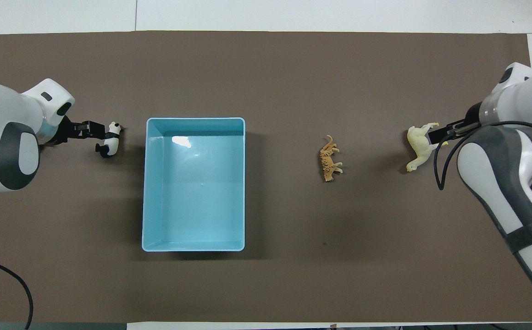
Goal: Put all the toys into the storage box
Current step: 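Grasp the panda with the left gripper while the right gripper grasps the horse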
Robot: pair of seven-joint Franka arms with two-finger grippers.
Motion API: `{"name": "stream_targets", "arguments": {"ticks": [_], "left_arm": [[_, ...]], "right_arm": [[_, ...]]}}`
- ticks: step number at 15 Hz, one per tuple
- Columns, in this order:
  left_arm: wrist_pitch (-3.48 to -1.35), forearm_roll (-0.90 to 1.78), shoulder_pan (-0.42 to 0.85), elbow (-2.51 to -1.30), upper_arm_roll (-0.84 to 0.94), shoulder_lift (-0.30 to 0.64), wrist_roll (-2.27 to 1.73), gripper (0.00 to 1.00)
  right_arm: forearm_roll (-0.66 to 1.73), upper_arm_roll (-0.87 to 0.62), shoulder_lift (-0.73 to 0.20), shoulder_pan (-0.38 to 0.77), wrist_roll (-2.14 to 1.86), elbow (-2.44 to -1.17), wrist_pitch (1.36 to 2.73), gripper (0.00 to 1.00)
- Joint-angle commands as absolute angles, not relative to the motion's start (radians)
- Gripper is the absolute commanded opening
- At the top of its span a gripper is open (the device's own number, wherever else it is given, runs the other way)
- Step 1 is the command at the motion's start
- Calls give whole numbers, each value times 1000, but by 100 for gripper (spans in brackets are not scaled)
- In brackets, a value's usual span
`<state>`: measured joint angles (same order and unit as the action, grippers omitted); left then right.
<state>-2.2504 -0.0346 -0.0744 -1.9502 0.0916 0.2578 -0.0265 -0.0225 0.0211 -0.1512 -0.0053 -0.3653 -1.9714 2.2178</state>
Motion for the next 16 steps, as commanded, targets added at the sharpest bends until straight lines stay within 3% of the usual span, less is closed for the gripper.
{"name": "stream_targets", "arguments": {"ticks": [1,13,16], "left_arm": [[-2295,-54,-35,-1970,81,288,-26,100],[-2373,-55,-31,-2025,81,327,-21,99],[-2359,-54,-32,-2016,81,327,-25,63]], "right_arm": [[-23,17,-170,-6,-455,-2039,2339,100],[-21,17,-316,9,-483,-2042,2485,100],[-21,17,-330,0,-479,-2043,2497,100]]}}
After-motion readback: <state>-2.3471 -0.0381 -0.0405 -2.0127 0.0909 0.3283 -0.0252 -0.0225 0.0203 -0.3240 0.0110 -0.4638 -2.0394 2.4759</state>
